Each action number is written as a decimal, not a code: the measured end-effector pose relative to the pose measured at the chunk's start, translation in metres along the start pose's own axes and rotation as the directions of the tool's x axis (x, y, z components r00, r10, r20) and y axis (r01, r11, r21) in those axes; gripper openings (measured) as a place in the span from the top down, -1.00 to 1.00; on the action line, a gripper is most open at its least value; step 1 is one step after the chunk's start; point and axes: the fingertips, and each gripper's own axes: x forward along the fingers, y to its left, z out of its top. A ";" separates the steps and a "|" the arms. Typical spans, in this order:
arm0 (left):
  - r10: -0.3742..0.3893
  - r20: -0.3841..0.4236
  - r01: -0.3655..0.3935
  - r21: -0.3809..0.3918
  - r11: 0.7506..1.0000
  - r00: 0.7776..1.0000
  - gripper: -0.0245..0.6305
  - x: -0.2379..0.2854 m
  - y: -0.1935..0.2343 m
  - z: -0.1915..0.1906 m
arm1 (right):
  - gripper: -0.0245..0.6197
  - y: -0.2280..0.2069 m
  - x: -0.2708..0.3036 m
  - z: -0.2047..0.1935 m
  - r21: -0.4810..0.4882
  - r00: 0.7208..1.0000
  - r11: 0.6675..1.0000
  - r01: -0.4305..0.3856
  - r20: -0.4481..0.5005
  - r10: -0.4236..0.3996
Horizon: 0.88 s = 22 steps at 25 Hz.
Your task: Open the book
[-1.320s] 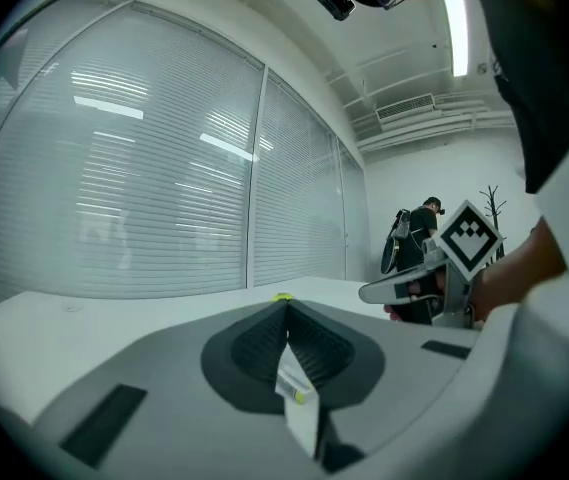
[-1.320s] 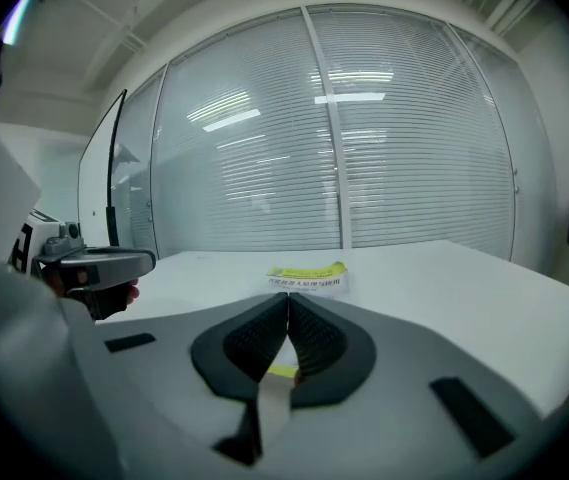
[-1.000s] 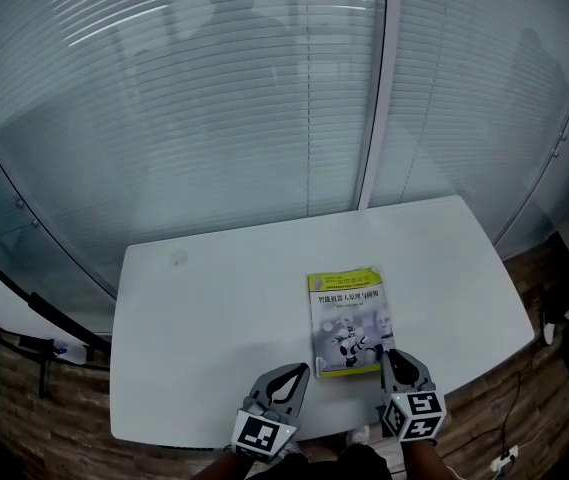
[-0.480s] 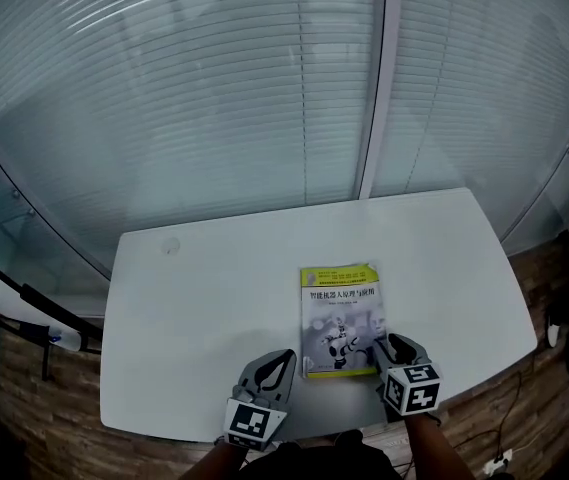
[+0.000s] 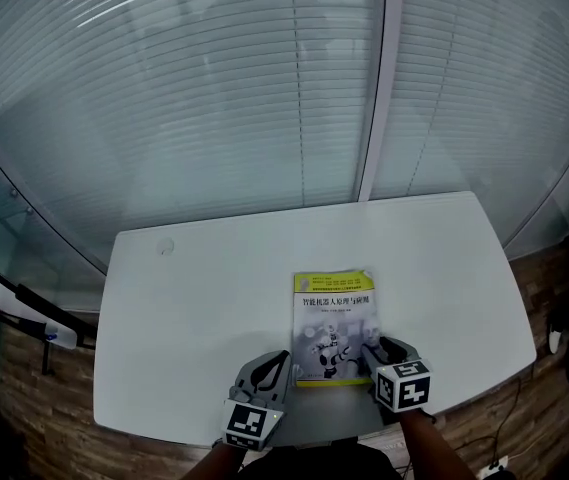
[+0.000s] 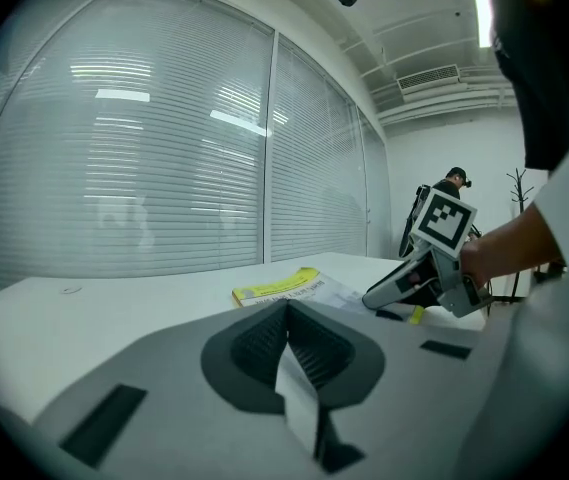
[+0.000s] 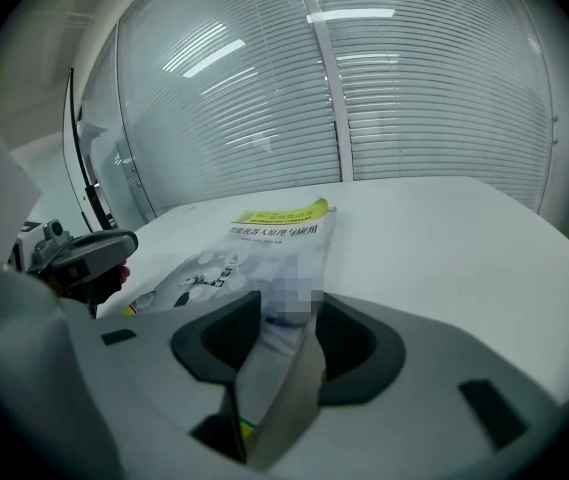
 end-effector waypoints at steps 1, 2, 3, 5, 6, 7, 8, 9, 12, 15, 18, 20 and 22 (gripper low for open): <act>0.003 0.000 -0.003 0.001 1.000 1.000 0.90 0.001 0.000 0.000 | 0.36 0.000 0.001 0.000 -0.009 1.000 1.000 0.002 -0.011 -0.002; 0.006 -0.001 -0.006 0.004 1.000 1.000 0.90 0.001 -0.001 -0.001 | 0.33 -0.001 0.001 -0.001 -0.020 1.000 1.000 0.006 -0.021 -0.007; 0.006 -0.003 -0.006 0.008 1.000 1.000 0.90 0.002 -0.002 -0.001 | 0.30 -0.001 0.001 -0.001 -0.030 0.999 1.000 0.011 -0.030 -0.012; 0.004 -0.004 -0.004 0.016 1.000 1.000 0.90 0.003 -0.004 0.000 | 0.29 -0.001 0.002 -0.001 -0.033 0.999 0.999 0.008 -0.048 -0.010; 0.002 -0.004 -0.002 0.017 1.000 1.000 0.90 0.003 -0.005 0.000 | 0.29 -0.001 0.002 -0.002 -0.025 0.998 1.000 0.002 -0.059 -0.003; -0.001 -0.004 0.001 0.015 1.000 1.000 0.90 0.003 -0.006 -0.001 | 0.30 -0.002 0.002 -0.003 -0.010 0.997 1.000 -0.006 -0.071 0.005; -0.004 -0.005 0.004 0.012 1.000 1.000 0.90 0.004 -0.007 -0.001 | 0.30 -0.003 0.002 -0.004 0.010 0.997 1.000 -0.013 -0.082 0.014; -0.007 -0.004 0.007 0.009 1.000 1.000 0.90 0.005 -0.007 0.000 | 0.30 -0.004 0.003 -0.005 0.034 0.995 0.999 -0.021 -0.092 0.024; -0.014 0.001 0.014 0.021 1.000 1.000 0.90 0.007 -0.005 0.001 | 0.29 -0.003 0.006 -0.004 0.099 0.990 0.994 -0.054 -0.121 0.066; -0.023 -0.022 0.024 0.065 0.998 0.999 0.90 0.006 -0.010 -0.005 | 0.30 0.003 0.006 -0.007 0.137 0.981 0.986 -0.097 -0.156 0.119; -0.023 -0.034 0.025 0.043 0.999 0.999 0.90 0.008 -0.012 -0.006 | 0.38 0.002 0.008 -0.008 0.159 0.975 0.981 -0.108 -0.178 0.136; -0.014 -0.012 0.015 0.016 1.000 1.000 0.90 0.005 -0.012 0.000 | 0.38 0.002 0.007 -0.010 0.169 0.973 0.980 -0.105 -0.188 0.136; -0.009 0.003 0.009 0.017 1.000 1.000 0.90 0.002 -0.010 0.003 | 0.38 0.002 0.009 -0.010 0.181 0.971 0.978 -0.103 -0.193 0.138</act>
